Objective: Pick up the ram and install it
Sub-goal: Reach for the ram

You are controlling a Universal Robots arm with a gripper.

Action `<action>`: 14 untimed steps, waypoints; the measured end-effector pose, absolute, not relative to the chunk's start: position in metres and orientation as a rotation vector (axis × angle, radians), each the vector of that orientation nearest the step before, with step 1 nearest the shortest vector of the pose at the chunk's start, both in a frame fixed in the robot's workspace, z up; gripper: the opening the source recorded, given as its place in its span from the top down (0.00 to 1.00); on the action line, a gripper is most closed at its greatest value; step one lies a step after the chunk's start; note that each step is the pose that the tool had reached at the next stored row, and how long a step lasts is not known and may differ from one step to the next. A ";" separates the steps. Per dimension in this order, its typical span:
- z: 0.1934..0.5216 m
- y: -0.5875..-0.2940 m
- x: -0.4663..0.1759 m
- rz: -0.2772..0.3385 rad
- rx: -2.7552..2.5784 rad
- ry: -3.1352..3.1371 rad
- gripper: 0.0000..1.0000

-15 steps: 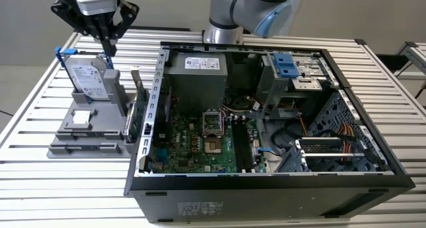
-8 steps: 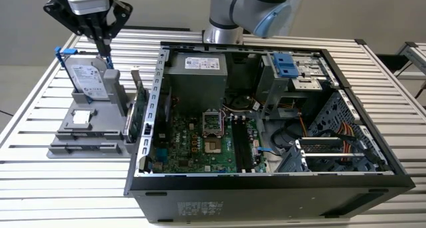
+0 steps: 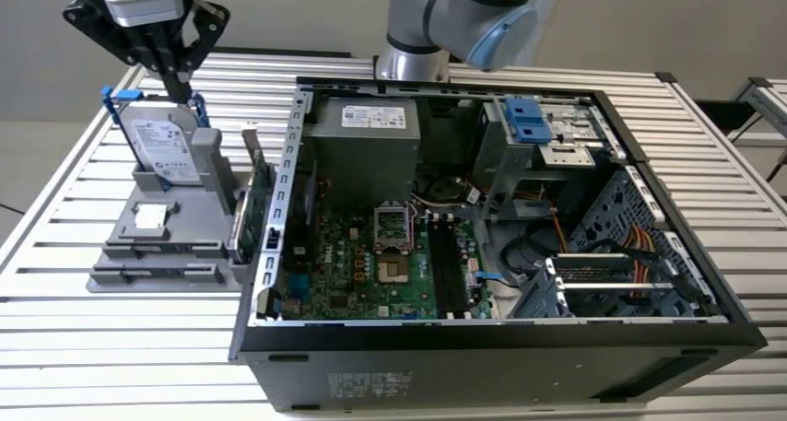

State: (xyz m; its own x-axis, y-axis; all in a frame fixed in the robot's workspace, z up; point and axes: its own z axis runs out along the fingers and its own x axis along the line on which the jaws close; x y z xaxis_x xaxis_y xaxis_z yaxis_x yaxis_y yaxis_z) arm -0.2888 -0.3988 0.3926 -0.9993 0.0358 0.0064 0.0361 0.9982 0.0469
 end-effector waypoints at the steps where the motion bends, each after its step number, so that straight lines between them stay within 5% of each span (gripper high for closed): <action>1: 0.393 -0.399 -0.290 -0.074 -0.055 -3.135 1.00; 14: 0.393 -0.399 -0.312 -0.074 -0.046 -3.135 1.00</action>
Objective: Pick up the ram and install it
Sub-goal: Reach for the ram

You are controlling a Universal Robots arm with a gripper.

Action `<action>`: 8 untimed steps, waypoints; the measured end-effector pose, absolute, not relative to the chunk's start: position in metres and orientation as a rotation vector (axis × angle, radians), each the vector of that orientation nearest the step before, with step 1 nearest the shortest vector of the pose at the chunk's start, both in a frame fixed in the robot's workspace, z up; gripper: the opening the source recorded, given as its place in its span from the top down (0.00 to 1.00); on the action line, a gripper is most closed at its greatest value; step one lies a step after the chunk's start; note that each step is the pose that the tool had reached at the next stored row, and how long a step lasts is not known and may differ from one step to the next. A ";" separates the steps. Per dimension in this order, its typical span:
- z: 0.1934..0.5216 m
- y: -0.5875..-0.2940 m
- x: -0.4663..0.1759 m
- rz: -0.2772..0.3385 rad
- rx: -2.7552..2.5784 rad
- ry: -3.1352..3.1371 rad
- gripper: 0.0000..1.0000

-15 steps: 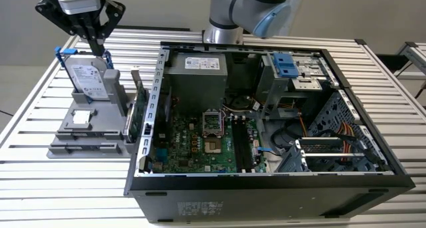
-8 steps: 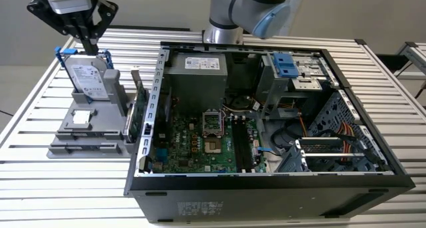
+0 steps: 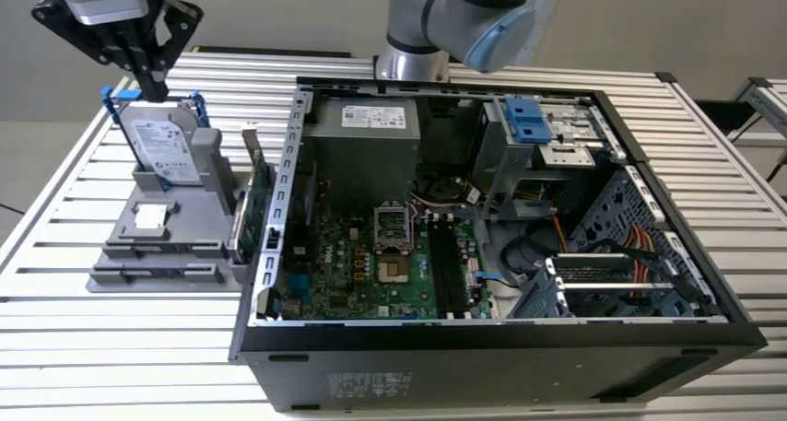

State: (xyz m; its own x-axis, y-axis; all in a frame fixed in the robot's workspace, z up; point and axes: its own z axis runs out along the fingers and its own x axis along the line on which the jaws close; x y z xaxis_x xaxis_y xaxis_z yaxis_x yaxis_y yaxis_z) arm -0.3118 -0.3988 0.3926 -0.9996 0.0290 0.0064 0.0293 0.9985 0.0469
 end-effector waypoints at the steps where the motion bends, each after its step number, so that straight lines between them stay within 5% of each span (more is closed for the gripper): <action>1: 0.393 -0.399 -0.315 -0.074 -0.046 -3.135 1.00; 8: 0.393 -0.399 -0.324 -0.074 -0.046 -3.135 1.00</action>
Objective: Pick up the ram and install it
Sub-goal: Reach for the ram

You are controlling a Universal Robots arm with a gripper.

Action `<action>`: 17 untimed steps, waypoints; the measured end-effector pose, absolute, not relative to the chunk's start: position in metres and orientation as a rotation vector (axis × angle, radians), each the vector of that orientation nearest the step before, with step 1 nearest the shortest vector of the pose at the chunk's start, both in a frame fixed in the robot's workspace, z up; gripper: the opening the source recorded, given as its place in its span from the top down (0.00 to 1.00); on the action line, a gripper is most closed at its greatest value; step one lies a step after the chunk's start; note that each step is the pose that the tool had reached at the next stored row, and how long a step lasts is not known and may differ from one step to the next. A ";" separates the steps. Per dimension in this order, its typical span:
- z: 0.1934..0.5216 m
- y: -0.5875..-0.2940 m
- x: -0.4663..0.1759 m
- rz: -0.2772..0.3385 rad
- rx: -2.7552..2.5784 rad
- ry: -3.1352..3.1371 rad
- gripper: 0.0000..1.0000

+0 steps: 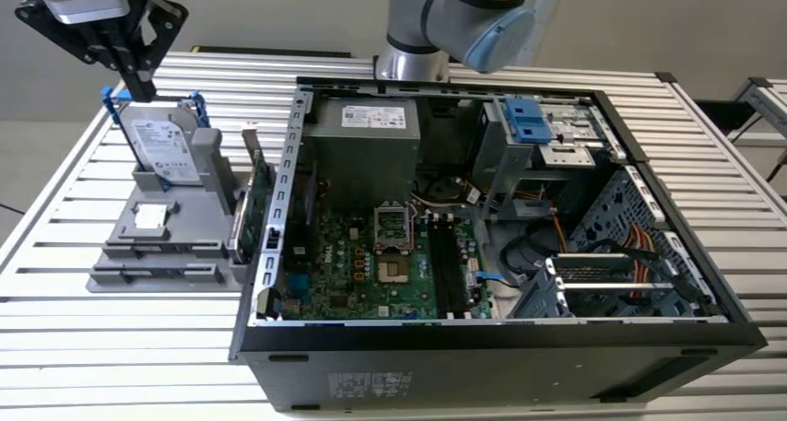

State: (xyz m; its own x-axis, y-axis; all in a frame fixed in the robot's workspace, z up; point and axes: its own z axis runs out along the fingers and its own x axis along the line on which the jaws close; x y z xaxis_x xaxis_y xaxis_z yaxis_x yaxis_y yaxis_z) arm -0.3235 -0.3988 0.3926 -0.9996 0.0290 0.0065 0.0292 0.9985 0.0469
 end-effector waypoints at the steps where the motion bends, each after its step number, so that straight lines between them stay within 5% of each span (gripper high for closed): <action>1: 0.393 -0.399 -0.325 -0.074 -0.046 -3.135 1.00; 17: 0.393 -0.399 -0.343 -0.074 -0.046 -3.135 1.00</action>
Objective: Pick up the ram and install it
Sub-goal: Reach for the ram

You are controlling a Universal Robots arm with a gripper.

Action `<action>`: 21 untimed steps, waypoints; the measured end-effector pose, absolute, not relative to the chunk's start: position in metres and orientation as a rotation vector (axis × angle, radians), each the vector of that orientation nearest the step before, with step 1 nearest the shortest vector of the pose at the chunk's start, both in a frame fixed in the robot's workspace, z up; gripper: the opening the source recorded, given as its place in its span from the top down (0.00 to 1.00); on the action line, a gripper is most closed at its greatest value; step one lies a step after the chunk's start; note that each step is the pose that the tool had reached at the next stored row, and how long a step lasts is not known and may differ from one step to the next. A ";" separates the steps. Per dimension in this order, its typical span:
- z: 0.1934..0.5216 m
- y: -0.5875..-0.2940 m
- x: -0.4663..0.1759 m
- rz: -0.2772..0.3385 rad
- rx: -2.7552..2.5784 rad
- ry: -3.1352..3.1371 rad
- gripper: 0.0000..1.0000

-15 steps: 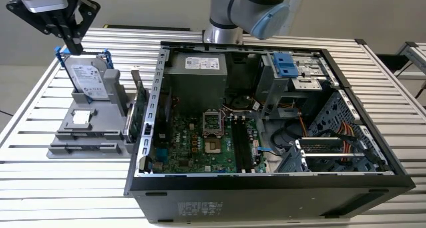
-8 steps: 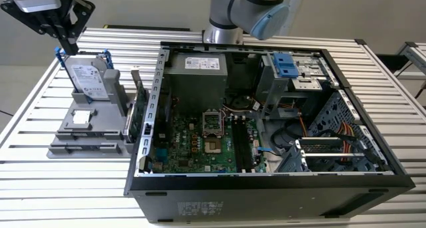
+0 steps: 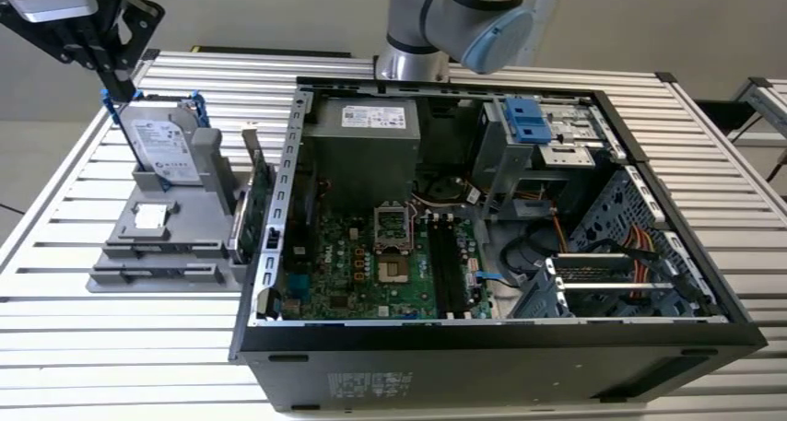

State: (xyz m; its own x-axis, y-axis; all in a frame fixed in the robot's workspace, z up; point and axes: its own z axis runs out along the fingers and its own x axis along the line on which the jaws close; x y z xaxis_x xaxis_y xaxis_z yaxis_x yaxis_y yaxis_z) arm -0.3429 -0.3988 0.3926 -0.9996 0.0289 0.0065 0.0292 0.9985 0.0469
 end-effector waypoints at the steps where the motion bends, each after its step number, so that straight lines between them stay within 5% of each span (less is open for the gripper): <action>1: 0.393 -0.399 -0.344 -0.074 -0.046 -3.135 1.00; 21: 0.392 -0.408 -0.344 -0.074 -0.046 -3.134 1.00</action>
State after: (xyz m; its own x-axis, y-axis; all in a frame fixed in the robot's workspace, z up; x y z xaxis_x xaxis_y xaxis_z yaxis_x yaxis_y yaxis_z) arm -0.3444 -0.4085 0.3924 -0.9996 0.0290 0.0069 0.0293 0.9985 0.0469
